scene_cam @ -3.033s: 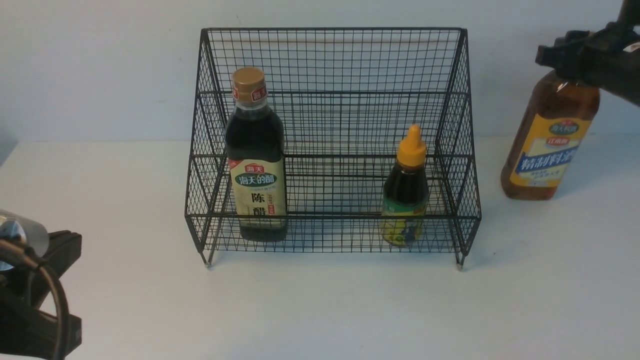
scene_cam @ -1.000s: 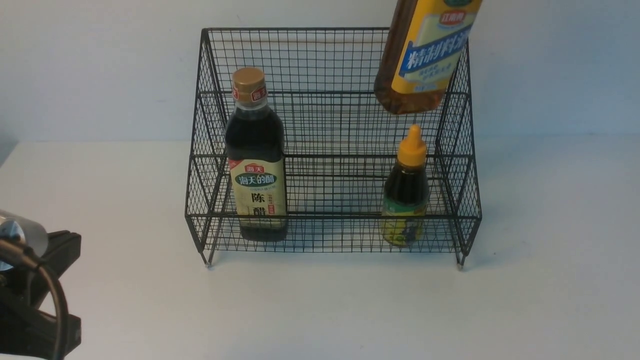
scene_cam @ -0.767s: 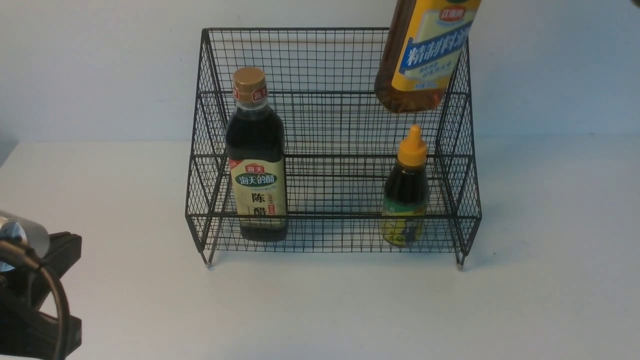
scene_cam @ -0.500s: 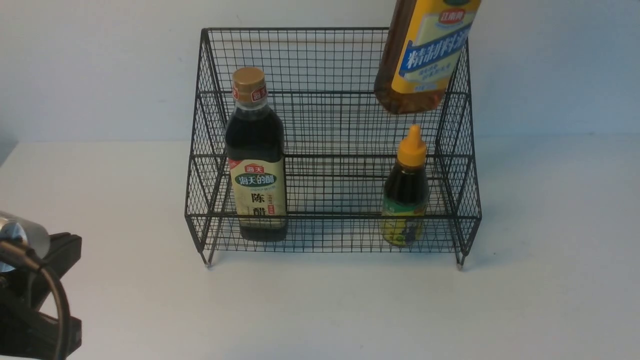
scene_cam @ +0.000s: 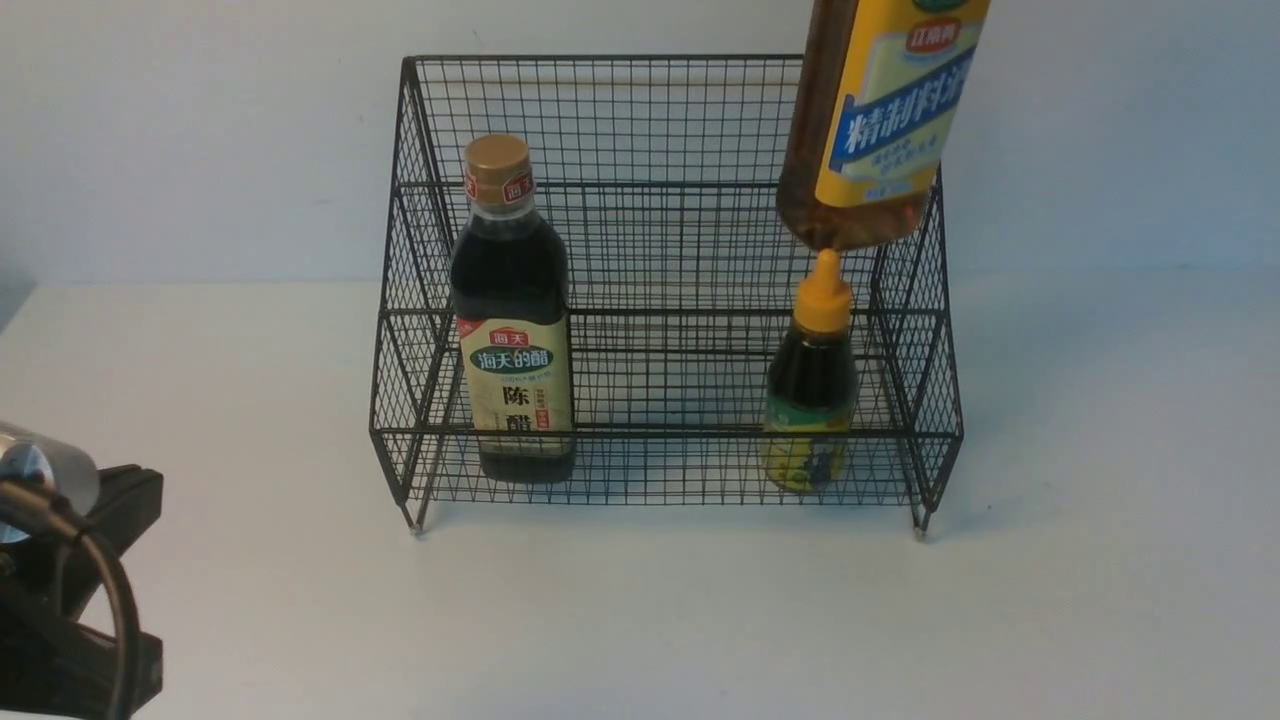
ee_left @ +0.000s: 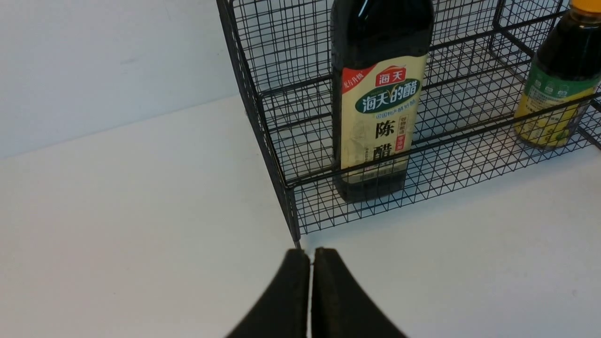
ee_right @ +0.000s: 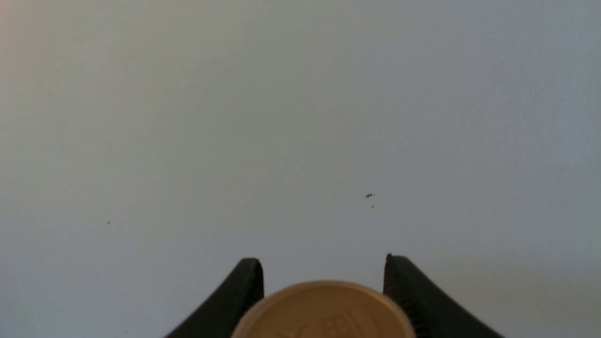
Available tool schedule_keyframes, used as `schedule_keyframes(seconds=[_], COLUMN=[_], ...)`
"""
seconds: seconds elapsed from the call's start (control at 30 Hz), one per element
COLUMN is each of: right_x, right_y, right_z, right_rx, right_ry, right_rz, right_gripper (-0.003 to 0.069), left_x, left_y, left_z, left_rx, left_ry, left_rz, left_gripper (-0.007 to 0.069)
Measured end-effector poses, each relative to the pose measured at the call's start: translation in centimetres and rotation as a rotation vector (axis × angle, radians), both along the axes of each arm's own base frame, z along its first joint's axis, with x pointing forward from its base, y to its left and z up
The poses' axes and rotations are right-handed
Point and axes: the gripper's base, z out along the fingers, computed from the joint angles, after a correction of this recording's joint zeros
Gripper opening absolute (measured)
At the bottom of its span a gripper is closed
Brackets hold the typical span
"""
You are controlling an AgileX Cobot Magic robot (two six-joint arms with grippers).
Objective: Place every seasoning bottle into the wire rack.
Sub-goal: Use the right arm to put the condiment bottle back on the shelf
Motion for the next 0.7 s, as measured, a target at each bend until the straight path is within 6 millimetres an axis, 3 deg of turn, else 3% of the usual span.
schedule_keyframes(seconds=[0.23, 0.7], right_x=[0.6, 2.9], right_y=[0.2, 1.1], right_z=[-0.7, -4.1], right_rx=[-0.006, -0.037], right_ry=[0.018, 0.099], right_rz=[0.0, 0.005], right_gripper=[0.0309, 0.0309], left_x=[0.0, 0.0], left_y=[0.0, 0.0], left_z=[0.0, 0.0], left_rx=[0.0, 0.001], left_ry=[0.0, 0.0], left_rz=[0.0, 0.0], left_gripper=[-0.0005, -0.0005])
